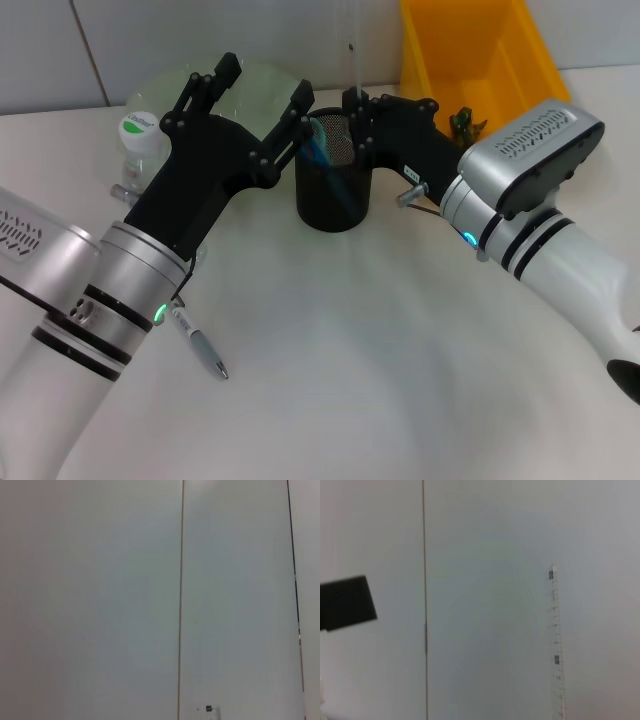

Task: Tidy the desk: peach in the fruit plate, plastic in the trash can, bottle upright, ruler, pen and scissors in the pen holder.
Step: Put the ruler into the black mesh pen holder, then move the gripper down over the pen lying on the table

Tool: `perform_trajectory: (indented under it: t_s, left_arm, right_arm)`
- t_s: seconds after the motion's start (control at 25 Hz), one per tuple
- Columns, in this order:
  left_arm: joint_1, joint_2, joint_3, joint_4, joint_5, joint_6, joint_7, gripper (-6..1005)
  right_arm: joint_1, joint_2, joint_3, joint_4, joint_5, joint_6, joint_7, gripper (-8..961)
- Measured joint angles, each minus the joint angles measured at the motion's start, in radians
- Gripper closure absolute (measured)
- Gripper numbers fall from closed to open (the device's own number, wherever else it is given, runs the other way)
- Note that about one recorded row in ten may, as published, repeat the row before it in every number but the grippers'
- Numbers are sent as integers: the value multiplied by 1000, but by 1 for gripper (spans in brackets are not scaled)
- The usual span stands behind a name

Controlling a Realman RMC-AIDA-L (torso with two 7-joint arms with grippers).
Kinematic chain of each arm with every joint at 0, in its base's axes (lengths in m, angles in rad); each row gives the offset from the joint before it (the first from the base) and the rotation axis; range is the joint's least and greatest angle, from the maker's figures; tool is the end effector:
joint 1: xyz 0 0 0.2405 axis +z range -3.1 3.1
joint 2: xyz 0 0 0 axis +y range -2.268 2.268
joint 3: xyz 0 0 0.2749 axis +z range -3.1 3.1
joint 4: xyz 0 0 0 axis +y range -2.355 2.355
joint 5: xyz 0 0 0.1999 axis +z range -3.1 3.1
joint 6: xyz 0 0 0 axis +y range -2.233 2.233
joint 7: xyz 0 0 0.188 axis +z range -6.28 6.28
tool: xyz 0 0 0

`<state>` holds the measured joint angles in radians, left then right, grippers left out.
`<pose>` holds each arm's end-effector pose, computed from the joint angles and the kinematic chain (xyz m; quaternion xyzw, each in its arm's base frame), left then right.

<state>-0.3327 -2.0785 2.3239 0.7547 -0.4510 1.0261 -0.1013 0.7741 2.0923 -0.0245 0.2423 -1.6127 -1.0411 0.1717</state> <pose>-0.1611 0.3450 -0.0903 -0.7756 -0.1300 -0.4500 0.4232 0.2060 0.4254 -0.1088 -0.8152 0.1798 0.3220 0.4466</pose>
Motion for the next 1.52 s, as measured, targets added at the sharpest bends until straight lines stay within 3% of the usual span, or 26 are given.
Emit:
perform_trajectory:
  t_s: [0.56, 0.76, 0.92, 1.2, 1.24, 1.4, 1.48, 1.52]
  left_arm:
    - [4, 0, 0, 1, 0, 2, 0, 194]
    - [8, 0, 0, 1, 0, 2, 0, 197]
    - [9, 0, 0, 1, 0, 3, 0, 199]
    - [13, 6, -2, 8, 35, 3, -19, 199]
    - [16, 11, -11, 4, 119, 1, -84, 199]
    - [18, 18, -31, -2, 222, 0, -149, 199]
    - [42, 30, -106, 4, 439, -1, -284, 199]
    - [42, 30, -106, 4, 439, -1, -284, 199]
  right_arm:
    - [24, 0, 0, 4, 1, 77, 35, 900]
    - [24, -1, 0, 1, -3, 76, 49, 693]
    - [13, -2, 0, 0, -3, 39, 52, 608]
    - [-66, -8, 0, -16, -4, -187, 106, 459]
    - [-81, -8, 0, -30, -4, -224, 127, 452]
    - [-131, -9, -12, -108, -4, -361, 258, 426]
    - [-159, -10, -21, -187, -5, -419, 399, 419]
    - [-159, -10, -21, -187, -5, -419, 399, 419]
